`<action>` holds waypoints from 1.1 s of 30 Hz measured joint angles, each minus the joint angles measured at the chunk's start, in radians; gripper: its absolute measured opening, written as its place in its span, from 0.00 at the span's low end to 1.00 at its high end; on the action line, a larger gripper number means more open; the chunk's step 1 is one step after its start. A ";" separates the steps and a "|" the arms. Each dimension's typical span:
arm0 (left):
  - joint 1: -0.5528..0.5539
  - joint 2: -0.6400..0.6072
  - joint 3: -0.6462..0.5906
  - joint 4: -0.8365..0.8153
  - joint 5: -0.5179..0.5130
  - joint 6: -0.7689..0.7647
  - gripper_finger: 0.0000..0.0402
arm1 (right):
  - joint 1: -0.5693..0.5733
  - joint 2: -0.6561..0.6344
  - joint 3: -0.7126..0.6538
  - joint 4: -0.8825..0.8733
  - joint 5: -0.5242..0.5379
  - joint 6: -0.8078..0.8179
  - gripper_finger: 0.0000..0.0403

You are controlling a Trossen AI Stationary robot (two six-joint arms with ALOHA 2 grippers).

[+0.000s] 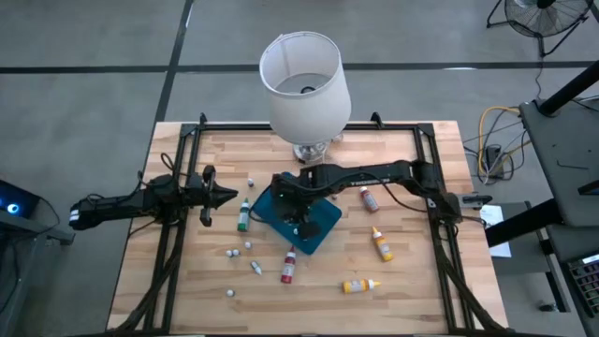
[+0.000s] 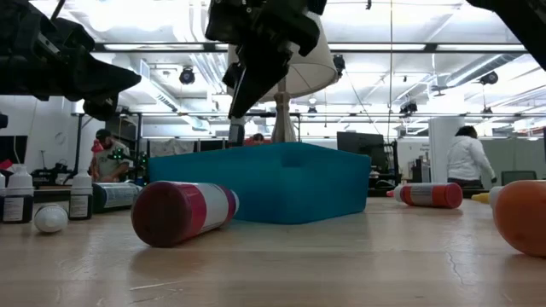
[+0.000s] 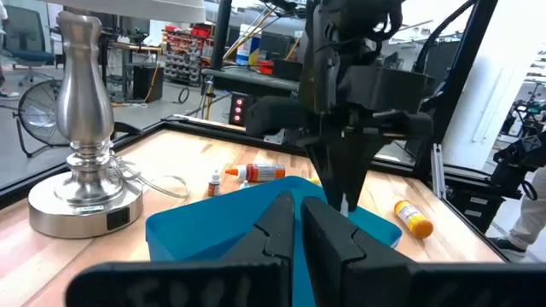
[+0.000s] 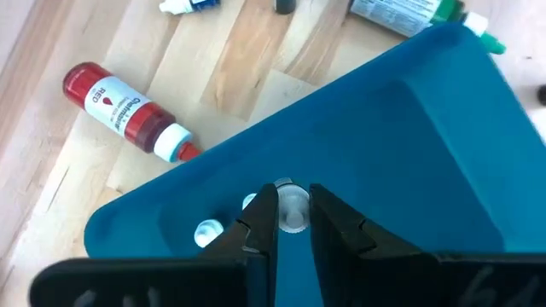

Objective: Pick & Place food coloring
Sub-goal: Put the small green food coloring bottle into the blue container

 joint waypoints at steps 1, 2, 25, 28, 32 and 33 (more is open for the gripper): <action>0.000 0.000 0.000 0.000 0.000 0.000 0.00 | 0.000 0.001 -0.004 0.005 -0.002 0.000 0.10; 0.000 0.000 0.000 0.000 0.000 0.000 0.00 | 0.000 0.004 -0.007 0.008 -0.004 0.000 0.10; 0.000 0.000 0.000 0.000 0.000 0.000 0.00 | -0.008 0.060 -0.052 0.093 0.003 0.235 0.10; 0.000 0.000 0.000 0.000 0.000 0.000 0.00 | -0.010 0.061 -0.048 0.102 0.003 0.321 0.10; 0.000 0.000 0.000 0.000 0.000 0.000 0.00 | -0.011 0.062 -0.048 0.107 0.005 0.401 0.10; 0.000 0.000 0.000 0.000 0.000 0.000 0.00 | -0.011 0.062 -0.049 0.108 0.005 0.407 0.10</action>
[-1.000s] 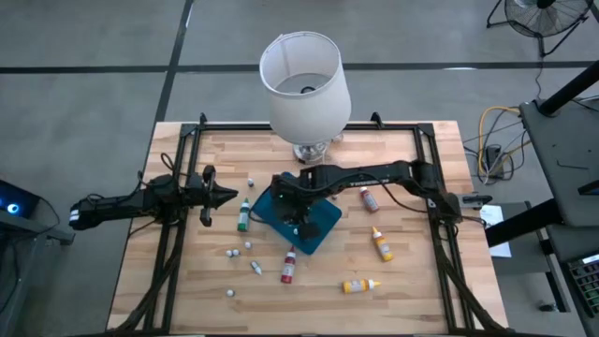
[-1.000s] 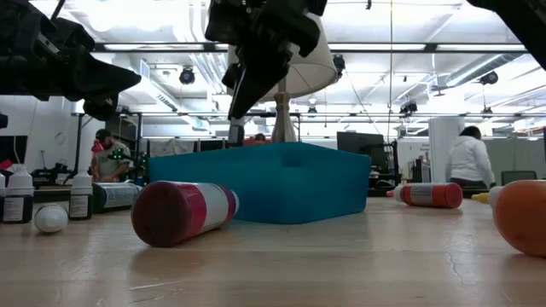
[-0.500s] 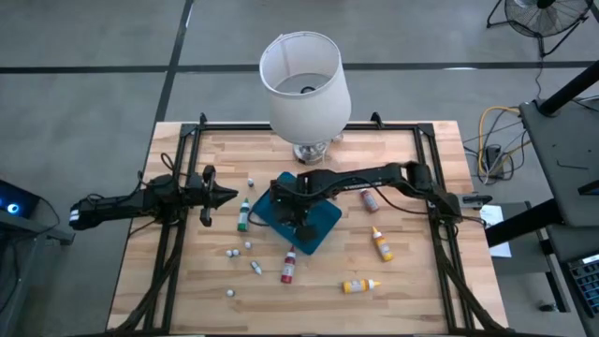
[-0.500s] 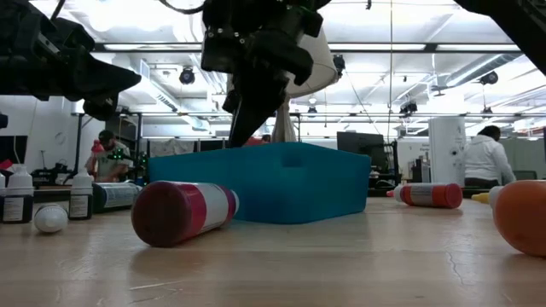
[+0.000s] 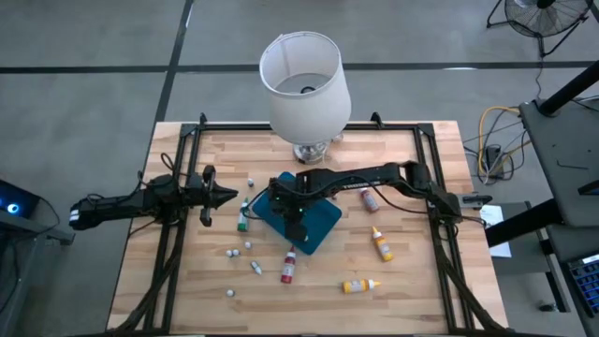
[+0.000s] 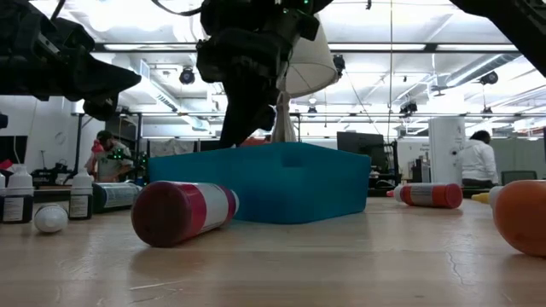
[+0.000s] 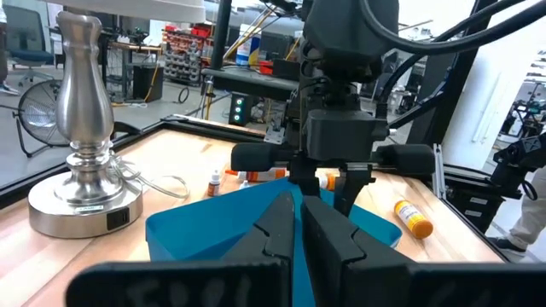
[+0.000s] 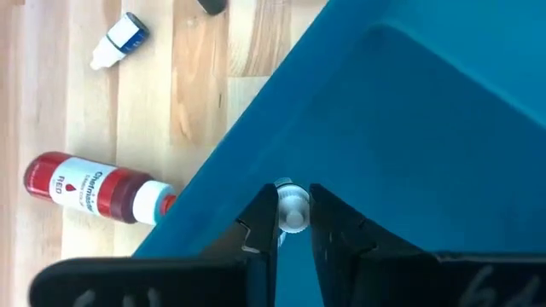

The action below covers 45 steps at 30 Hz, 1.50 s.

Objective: Pick & Place food coloring
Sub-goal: Put the small green food coloring bottle into the blue container

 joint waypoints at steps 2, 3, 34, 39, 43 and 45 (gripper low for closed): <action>0.000 0.000 0.000 0.000 0.000 0.000 0.00 | 0.000 0.000 -0.005 0.002 0.001 0.004 0.10; 0.000 0.000 0.000 0.000 0.000 0.000 0.00 | 0.000 0.000 -0.008 0.002 0.004 0.006 0.10; 0.000 0.000 0.000 0.000 0.000 0.000 0.00 | 0.007 0.013 -0.097 0.067 0.053 -0.102 0.10; 0.000 0.000 0.000 0.000 0.000 0.000 0.00 | 0.011 0.011 -0.096 0.068 0.050 -0.161 0.10; 0.000 0.000 0.000 0.000 0.000 0.000 0.00 | 0.012 0.010 -0.096 0.070 0.050 -0.204 0.10; 0.000 0.000 0.000 0.000 0.000 0.000 0.00 | 0.012 0.011 -0.096 0.069 0.050 -0.209 0.10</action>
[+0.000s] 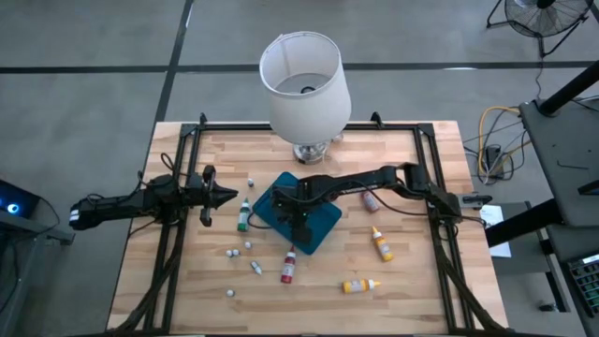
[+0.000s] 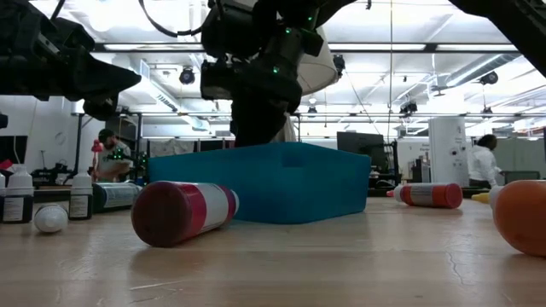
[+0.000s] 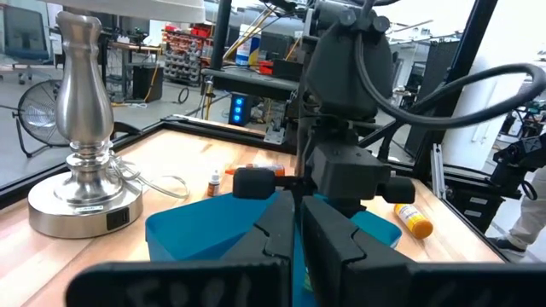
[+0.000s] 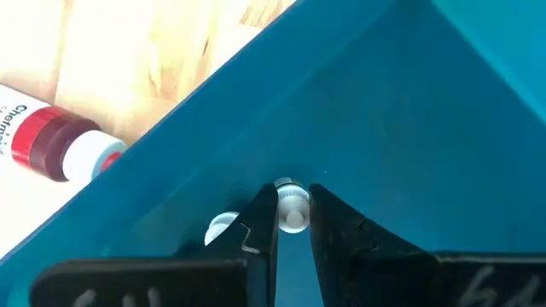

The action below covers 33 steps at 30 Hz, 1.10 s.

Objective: Pick & Place food coloring
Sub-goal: Put the small green food coloring bottle into the blue container, then put the small red food coloring bottle into the blue container

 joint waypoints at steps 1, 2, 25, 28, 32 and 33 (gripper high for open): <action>0.000 0.000 0.000 0.000 0.000 0.000 0.00 | 0.000 0.000 0.000 0.000 0.000 -0.005 0.10; 0.000 0.000 0.000 0.000 0.000 0.000 0.00 | 0.000 0.000 0.000 0.000 0.000 -0.014 0.10; 0.000 0.000 0.000 0.000 0.000 0.000 0.00 | 0.000 0.000 0.001 0.000 0.000 -0.040 0.28; 0.000 0.000 0.000 0.000 0.000 0.000 0.00 | 0.000 -0.001 0.004 0.001 0.000 -0.040 0.28; 0.000 0.000 0.000 0.000 0.000 0.000 0.00 | 0.000 -0.002 0.029 -0.001 0.000 -0.040 0.28; 0.000 0.000 0.000 0.000 0.000 0.000 0.00 | 0.000 -0.003 0.040 -0.004 -0.001 -0.040 0.28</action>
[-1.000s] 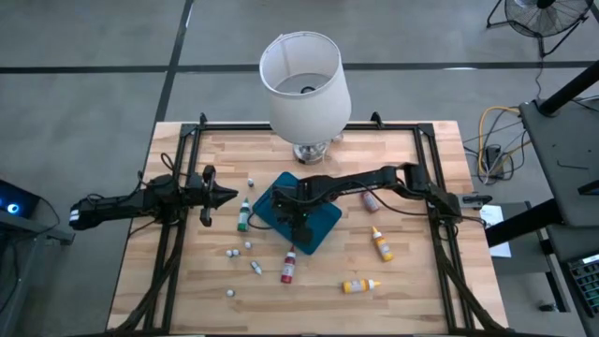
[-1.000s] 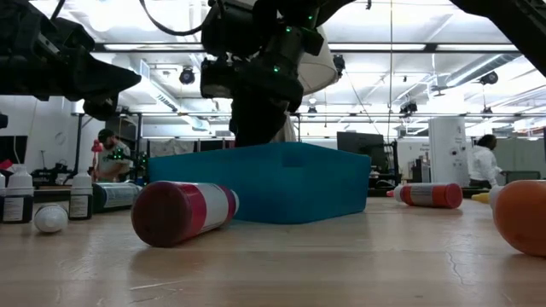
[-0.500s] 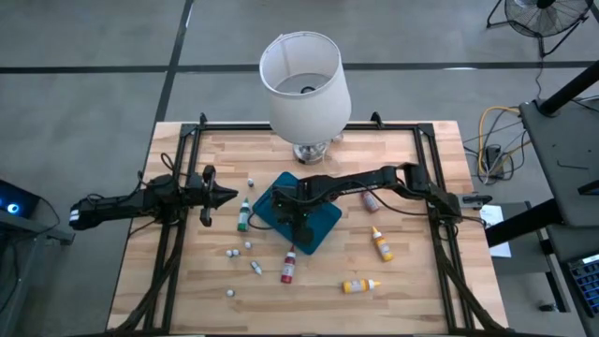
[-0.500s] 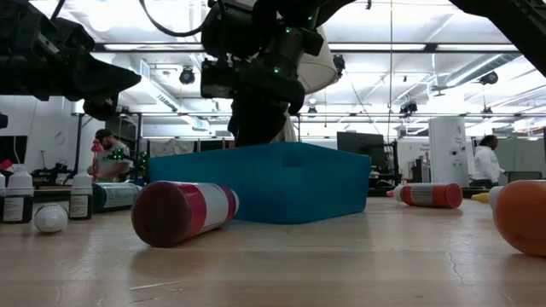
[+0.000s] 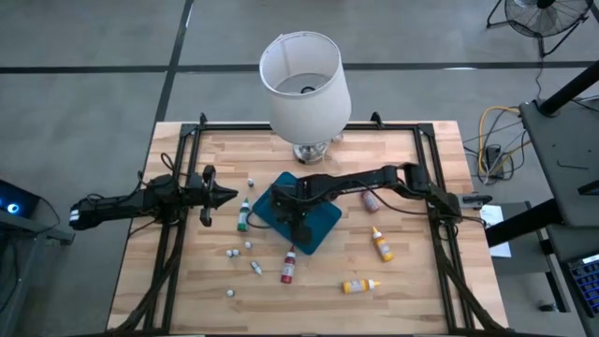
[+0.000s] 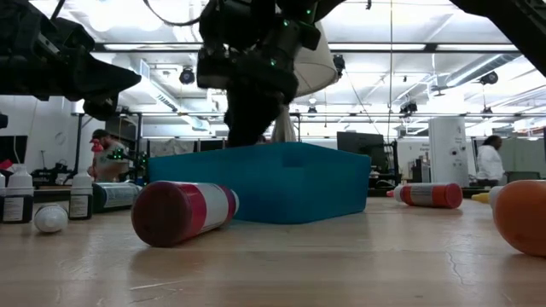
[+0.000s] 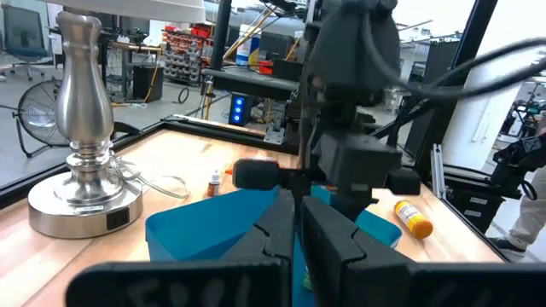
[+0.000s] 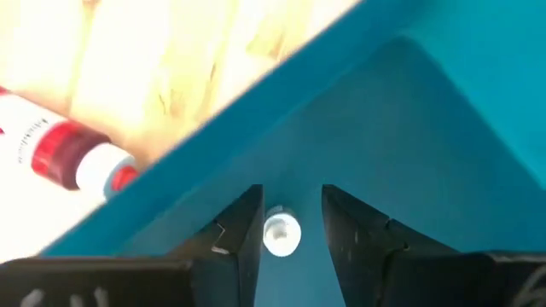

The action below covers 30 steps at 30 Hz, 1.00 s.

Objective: Pick & Place food coloring
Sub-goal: Put the small red food coloring bottle into the blue container

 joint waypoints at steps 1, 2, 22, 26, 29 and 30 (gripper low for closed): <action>0.000 0.000 0.000 0.000 0.000 0.000 0.00 | 0.000 -0.001 0.011 -0.002 0.000 0.000 0.28; 0.000 0.000 0.000 0.000 0.000 0.000 0.00 | 0.000 -0.002 0.021 -0.005 0.000 0.000 0.29; 0.000 0.000 0.000 0.000 0.000 0.000 0.00 | -0.030 -0.112 0.014 -0.101 0.000 0.114 0.33; 0.000 0.000 0.000 0.000 0.000 0.000 0.00 | -0.042 -0.158 -0.044 -0.095 0.001 0.114 0.33; 0.000 0.000 0.000 0.000 0.000 0.000 0.00 | -0.053 -0.207 -0.110 -0.075 0.001 0.113 0.34; 0.000 0.000 0.000 0.000 0.000 0.000 0.00 | -0.058 -0.227 -0.130 -0.066 0.001 0.113 0.34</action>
